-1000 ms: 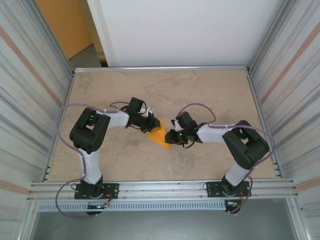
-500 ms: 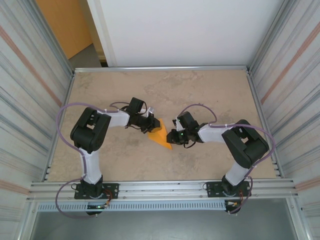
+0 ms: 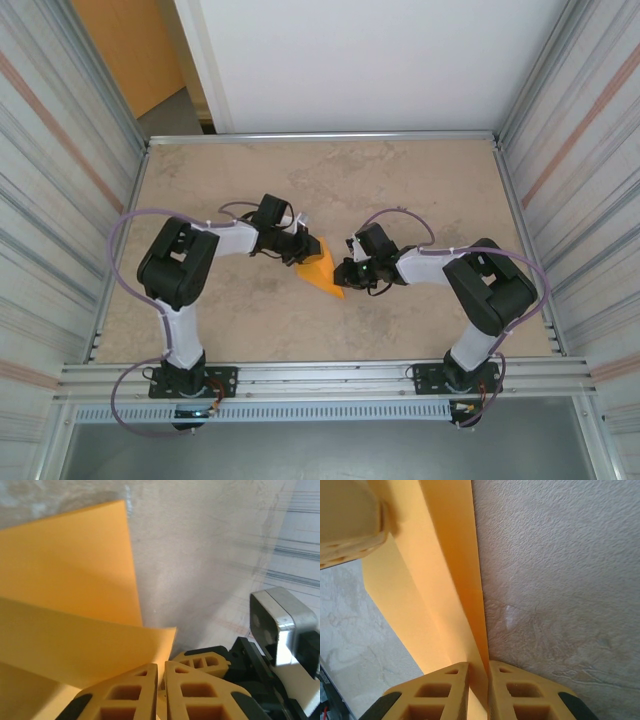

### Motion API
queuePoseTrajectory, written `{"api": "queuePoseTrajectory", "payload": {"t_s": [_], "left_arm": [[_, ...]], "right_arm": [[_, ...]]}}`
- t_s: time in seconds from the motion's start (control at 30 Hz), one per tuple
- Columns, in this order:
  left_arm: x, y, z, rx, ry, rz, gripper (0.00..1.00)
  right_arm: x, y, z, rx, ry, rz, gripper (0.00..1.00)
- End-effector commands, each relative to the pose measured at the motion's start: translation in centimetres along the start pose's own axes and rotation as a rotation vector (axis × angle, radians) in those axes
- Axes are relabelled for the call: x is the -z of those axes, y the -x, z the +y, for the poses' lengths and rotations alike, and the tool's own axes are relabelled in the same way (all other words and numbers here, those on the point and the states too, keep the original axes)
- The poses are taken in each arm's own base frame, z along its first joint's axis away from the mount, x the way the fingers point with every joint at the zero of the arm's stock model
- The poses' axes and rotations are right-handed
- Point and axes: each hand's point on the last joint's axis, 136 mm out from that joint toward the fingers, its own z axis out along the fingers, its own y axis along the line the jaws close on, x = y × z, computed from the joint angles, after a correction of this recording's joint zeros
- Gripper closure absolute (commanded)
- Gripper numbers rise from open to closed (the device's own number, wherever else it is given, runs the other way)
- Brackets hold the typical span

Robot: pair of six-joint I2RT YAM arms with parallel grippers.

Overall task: Fold a paper plane with a square sheet of paper (pick it up from the middle)
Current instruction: Fourth fold the wing at the center of the table.

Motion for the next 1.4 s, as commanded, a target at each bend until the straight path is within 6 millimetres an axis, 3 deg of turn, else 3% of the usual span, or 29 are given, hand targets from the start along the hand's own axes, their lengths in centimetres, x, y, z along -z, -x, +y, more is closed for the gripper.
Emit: {"api": "queuePoseTrajectory", "payload": {"t_s": [0.0, 0.4, 0.67, 1.07, 1.37], "left_arm": [[0.6, -0.6, -1.3, -0.063, -0.018, -0.006, 0.86], [-0.9, -0.7, 0.0, -0.029, 0.031, 0.034, 0.87], [-1.2, -0.7, 0.6, -0.018, 0.048, 0.043, 0.87], [-1.3, -0.7, 0.7, -0.020, 0.053, 0.046, 0.88], [-1.3, -0.7, 0.7, -0.019, 0.054, 0.047, 0.87]], "right_arm": [[-1.5, -3.0, -2.5, -0.052, -0.079, 0.105, 0.82], [-1.2, -2.8, -2.2, -0.048, -0.074, 0.094, 0.80], [0.4, -1.9, -0.3, -0.023, -0.031, 0.055, 0.74], [2.8, -0.9, 1.0, -0.009, -0.016, -0.015, 0.73], [1.8, -1.1, 1.2, -0.015, 0.005, 0.025, 0.76]]}}
